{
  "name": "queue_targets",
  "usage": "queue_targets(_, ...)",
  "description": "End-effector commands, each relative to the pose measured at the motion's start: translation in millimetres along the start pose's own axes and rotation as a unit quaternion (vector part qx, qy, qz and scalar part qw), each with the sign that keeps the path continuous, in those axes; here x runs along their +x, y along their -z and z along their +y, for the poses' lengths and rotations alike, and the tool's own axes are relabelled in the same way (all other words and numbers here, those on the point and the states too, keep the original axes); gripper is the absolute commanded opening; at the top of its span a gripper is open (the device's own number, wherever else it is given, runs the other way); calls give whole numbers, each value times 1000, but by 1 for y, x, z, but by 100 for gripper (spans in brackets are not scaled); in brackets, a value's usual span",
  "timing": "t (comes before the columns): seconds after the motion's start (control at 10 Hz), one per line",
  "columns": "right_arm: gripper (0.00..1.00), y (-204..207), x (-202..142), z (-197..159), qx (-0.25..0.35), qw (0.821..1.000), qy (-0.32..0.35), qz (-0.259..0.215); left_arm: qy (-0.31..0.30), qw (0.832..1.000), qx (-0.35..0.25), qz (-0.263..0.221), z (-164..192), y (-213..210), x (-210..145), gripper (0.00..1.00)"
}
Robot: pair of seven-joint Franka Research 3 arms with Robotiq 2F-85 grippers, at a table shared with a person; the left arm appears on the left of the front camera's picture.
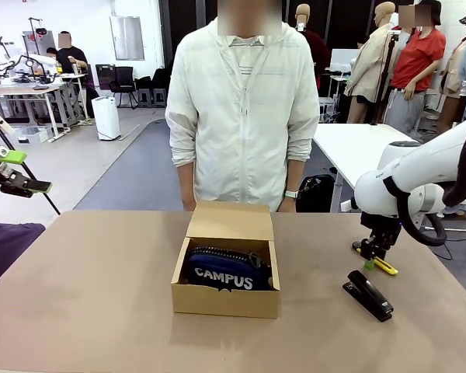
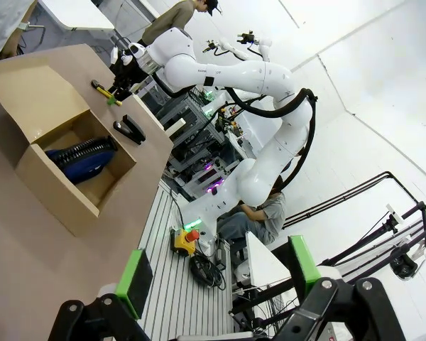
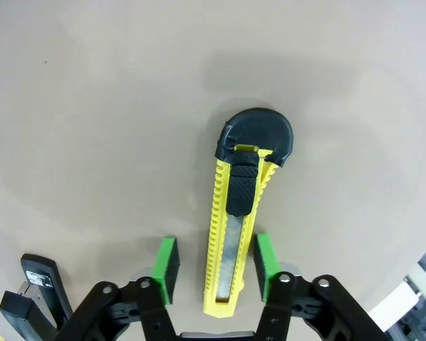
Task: Pack the items into the box.
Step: Pick up the item specified by the human and place it in the Mailer Box.
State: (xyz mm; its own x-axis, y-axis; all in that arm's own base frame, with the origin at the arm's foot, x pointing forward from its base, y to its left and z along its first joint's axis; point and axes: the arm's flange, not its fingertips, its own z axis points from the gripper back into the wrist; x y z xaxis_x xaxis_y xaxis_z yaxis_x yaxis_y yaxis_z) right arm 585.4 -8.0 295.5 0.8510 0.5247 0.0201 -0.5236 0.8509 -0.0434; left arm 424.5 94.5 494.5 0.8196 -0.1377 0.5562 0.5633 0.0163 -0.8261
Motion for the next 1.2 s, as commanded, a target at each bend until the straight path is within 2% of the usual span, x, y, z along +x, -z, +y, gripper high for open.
queue_targets(0.0,0,7,3,-4,-15,1000,7,-2,8,1000,-3,7,-1,-3,-2,100)
queue_targets(0.8,0,-1,-5,-2,-12,1000,5,-1,8,1000,-3,7,-1,-3,-2,100)
queue_targets(0.9,0,-16,-11,-3,-3,1000,8,0,8,1000,-3,7,-1,-3,-2,100)
queue_targets(1.1,0,-79,-39,-5,18,999,35,2,8,1000,-3,7,-1,-3,-2,100)
